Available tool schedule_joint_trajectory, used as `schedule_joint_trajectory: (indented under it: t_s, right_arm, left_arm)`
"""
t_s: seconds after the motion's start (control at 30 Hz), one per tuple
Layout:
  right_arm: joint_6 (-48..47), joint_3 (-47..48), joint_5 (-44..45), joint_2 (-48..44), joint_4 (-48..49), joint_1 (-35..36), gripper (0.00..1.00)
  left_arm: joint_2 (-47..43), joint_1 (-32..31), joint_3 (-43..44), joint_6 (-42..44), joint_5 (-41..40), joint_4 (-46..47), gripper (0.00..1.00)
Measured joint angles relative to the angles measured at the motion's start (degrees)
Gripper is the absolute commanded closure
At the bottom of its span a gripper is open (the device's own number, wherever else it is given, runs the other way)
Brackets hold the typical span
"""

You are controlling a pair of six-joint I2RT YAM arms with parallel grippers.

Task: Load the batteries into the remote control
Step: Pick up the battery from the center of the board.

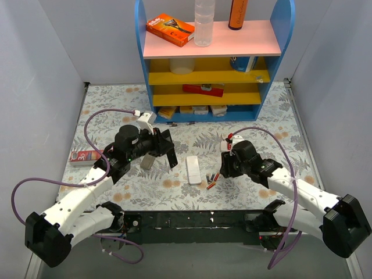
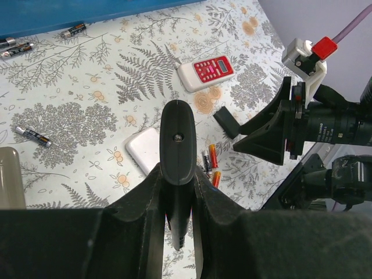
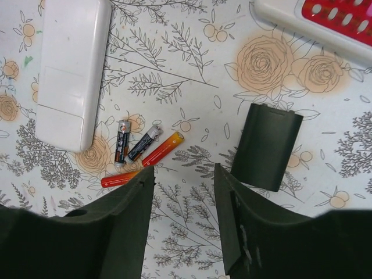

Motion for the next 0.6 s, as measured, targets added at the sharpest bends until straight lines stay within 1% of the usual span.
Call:
schedule_joint_trajectory:
  t_s: [0.13,0.23,0.33,0.5,0.6]
  right_arm:
    - [3.37,0.0,1.29,1.31,0.09,2.19,0.51]
    - [3.93,0.04,1.81,2.56,0.09,3.91,0.51]
    - [2.19,0.81,1.77,4.26,-0.52,5.35,0.51]
    - [-0.94,5.53,0.76,8.04,-2.8,6.34,0.53]
    - [-1.81,8.15,0.2,10.08,-3.08,7.32,0.59]
  left_arm:
    - [0.0,0.37,-0.22,1.07,-0.26,0.0,1.0]
    - [-0.04,1.16,-0.57,1.75,-0.28,-0.11,1.0]
    - [-0.07,1.81,-0.57,2.45,-0.98,-0.15,1.0]
    - [-0.15,2.84,-0.57,2.89,-2.86,-0.2,1.0]
    - [-0.17,3.1,-0.57,2.86,-3.65,-0.26,1.0]
